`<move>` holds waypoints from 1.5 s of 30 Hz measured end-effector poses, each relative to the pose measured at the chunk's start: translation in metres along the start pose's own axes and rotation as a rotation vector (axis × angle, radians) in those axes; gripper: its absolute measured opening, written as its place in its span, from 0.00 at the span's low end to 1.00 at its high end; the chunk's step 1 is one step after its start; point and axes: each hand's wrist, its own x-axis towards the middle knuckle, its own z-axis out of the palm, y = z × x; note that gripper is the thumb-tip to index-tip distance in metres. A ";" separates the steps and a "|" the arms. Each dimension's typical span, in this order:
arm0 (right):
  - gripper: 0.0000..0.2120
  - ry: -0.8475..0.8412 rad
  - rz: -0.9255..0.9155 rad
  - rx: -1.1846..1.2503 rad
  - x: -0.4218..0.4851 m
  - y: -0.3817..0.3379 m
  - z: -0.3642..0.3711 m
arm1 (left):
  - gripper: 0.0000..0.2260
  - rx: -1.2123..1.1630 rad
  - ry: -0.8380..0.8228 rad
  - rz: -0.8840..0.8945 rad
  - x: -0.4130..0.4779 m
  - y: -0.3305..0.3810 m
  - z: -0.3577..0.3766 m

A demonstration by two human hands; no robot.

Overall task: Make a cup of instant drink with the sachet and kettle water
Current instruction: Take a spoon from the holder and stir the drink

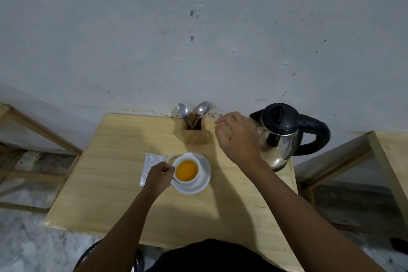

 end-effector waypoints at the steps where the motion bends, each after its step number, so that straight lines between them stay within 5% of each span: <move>1: 0.08 -0.120 0.063 0.012 0.004 -0.003 0.010 | 0.10 -0.017 -0.032 -0.006 0.001 0.001 -0.003; 5: 0.10 -0.509 0.311 -0.024 0.029 -0.007 0.057 | 0.07 -0.018 -0.140 0.002 0.004 0.003 -0.016; 12: 0.12 -0.674 0.301 -0.409 0.068 -0.002 0.133 | 0.07 0.035 -0.277 0.035 0.017 0.002 -0.028; 25: 0.10 -0.600 0.362 -0.587 0.076 0.006 0.167 | 0.12 0.072 -0.389 0.153 0.033 -0.010 -0.034; 30: 0.15 -0.339 0.349 -0.451 0.063 -0.001 0.155 | 0.09 0.054 -0.383 0.174 0.030 -0.010 -0.032; 35: 0.12 -0.064 0.131 -0.148 0.036 -0.029 0.110 | 0.09 0.022 -0.379 0.183 0.031 -0.014 -0.031; 45: 0.11 -0.341 0.326 -0.045 -0.085 -0.035 0.053 | 0.10 -0.024 -0.354 0.190 0.029 -0.018 -0.025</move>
